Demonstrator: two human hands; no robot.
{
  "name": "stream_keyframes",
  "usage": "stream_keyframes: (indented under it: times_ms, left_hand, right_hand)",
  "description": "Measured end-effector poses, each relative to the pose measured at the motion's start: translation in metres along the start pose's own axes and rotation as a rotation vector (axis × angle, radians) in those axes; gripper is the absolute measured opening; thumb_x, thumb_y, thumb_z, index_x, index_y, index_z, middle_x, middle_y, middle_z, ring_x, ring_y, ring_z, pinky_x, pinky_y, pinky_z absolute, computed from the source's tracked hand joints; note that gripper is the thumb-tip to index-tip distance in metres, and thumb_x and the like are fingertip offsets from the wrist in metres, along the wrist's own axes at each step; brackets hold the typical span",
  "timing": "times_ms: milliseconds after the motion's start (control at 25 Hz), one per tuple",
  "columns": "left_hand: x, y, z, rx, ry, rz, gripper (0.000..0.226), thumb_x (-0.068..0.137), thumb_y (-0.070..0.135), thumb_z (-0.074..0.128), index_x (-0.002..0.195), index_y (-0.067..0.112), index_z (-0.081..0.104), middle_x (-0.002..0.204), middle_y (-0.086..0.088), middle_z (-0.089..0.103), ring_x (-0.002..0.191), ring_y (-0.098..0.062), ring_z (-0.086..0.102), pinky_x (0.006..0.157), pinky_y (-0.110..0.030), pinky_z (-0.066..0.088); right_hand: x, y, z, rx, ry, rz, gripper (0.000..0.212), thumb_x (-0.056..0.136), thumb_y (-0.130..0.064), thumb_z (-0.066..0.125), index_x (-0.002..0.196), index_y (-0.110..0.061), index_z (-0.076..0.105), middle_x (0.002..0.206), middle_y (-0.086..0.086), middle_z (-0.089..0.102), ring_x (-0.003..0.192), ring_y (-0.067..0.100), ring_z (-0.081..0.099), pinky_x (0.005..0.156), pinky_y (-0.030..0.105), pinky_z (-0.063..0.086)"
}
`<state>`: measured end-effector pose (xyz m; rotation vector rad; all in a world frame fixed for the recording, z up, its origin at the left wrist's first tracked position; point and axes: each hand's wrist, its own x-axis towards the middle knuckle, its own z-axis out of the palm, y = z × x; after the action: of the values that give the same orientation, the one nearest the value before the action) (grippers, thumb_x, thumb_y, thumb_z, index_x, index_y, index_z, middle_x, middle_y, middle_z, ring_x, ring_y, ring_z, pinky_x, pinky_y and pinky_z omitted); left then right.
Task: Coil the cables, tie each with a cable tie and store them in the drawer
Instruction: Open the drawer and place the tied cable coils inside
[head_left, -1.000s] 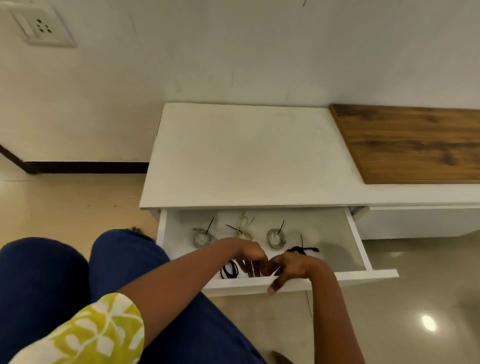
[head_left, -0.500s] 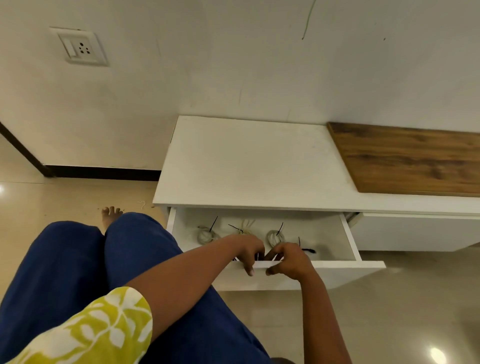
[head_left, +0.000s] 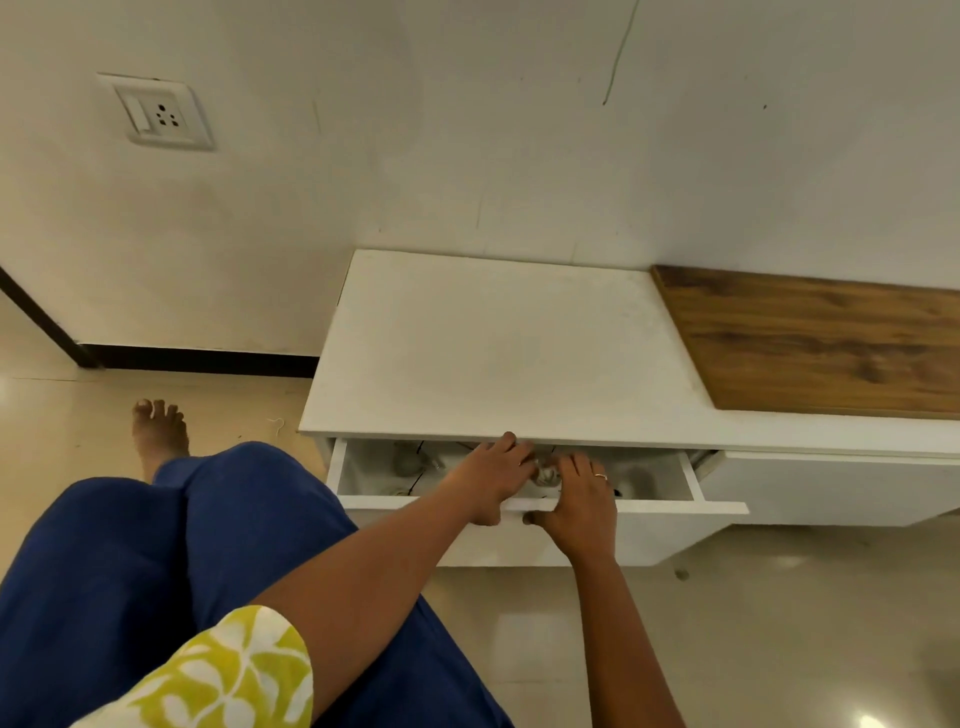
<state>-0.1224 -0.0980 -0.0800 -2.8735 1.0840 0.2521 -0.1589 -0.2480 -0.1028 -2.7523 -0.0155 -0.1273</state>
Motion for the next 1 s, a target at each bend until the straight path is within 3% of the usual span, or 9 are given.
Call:
stream_keyframes:
  times_ms: [120,240,320,400,520,680,800,1000]
  left_hand:
    - [0.004,-0.007,0.004,0.112,0.133,-0.087,0.073,0.079,0.017,0.065,0.141,0.008,0.026,0.142,-0.01,0.029,0.126,-0.028,0.032,0.1,-0.037,0.034]
    - [0.008,-0.019,0.008,0.109,0.167,-0.233,0.071,0.084,0.029,0.064,0.141,0.007,0.026,0.141,-0.01,0.032,0.128,-0.028,0.033,0.102,-0.038,0.033]
    - [0.011,-0.025,0.009,0.086,0.173,-0.295,0.061,0.087,0.032,0.062,0.135,0.007,0.033,0.134,-0.01,0.039,0.121,-0.026,0.04,0.095,-0.036,0.038]
    - [0.016,-0.03,0.009,0.073,0.187,-0.285,0.048,0.088,0.028,0.061,0.126,0.007,0.04,0.127,-0.009,0.044,0.112,-0.024,0.045,0.08,-0.033,0.043]
    - [0.019,-0.035,0.006,0.133,0.208,-0.241,0.035,0.086,0.024,0.063,0.116,0.011,0.049,0.118,-0.004,0.05,0.099,-0.02,0.053,0.065,-0.028,0.044]
    - [0.013,-0.034,-0.002,0.176,0.179,-0.186,0.032,0.049,0.019,0.083,0.078,0.022,0.067,0.079,0.006,0.062,0.057,-0.008,0.054,0.04,-0.018,0.036]
    - [0.017,-0.037,0.005,0.185,0.248,-0.152,0.027,0.052,0.011,0.079,0.075,0.019,0.067,0.075,0.004,0.061,0.053,-0.009,0.051,0.04,-0.019,0.038]
    - [0.019,-0.046,0.014,0.059,0.325,-0.064,0.025,0.06,0.017,0.076,0.083,0.017,0.066,0.082,0.002,0.062,0.066,-0.014,0.057,0.053,-0.024,0.044]
  right_hand:
    - [0.01,-0.014,0.01,0.039,0.073,-0.039,0.075,0.063,-0.019,0.084,0.13,-0.013,0.05,0.135,0.005,0.049,0.131,0.027,0.038,0.101,0.037,0.043]
    - [0.026,-0.021,0.021,0.11,-0.012,-0.073,0.078,0.081,-0.018,0.071,0.146,-0.017,0.029,0.155,-0.003,0.024,0.147,0.016,0.007,0.111,0.024,0.024]
    - [0.036,-0.023,0.027,0.1,-0.035,-0.1,0.072,0.086,-0.017,0.065,0.147,-0.019,0.027,0.156,-0.006,0.021,0.146,0.01,0.006,0.11,0.017,0.017]
    - [0.045,-0.023,0.031,0.129,-0.049,-0.087,0.063,0.088,-0.015,0.063,0.144,-0.017,0.035,0.153,-0.005,0.03,0.145,0.009,0.017,0.111,0.02,0.024]
    - [0.049,-0.026,0.034,0.149,0.027,-0.059,0.052,0.084,-0.011,0.066,0.134,-0.015,0.052,0.143,-0.001,0.047,0.136,0.014,0.039,0.103,0.026,0.039]
    - [0.052,-0.035,0.034,0.132,0.172,-0.062,0.044,0.062,-0.005,0.083,0.104,-0.012,0.071,0.111,0.001,0.069,0.094,0.021,0.069,0.064,0.027,0.054]
    - [0.056,-0.036,0.031,0.057,0.244,-0.136,0.049,0.044,-0.006,0.091,0.089,-0.012,0.072,0.089,-0.001,0.072,0.066,0.016,0.069,0.049,0.019,0.05]
    - [0.063,-0.033,0.024,0.003,0.183,-0.177,0.042,0.045,-0.008,0.089,0.08,-0.014,0.067,0.08,-0.003,0.067,0.064,0.016,0.063,0.05,0.02,0.048]
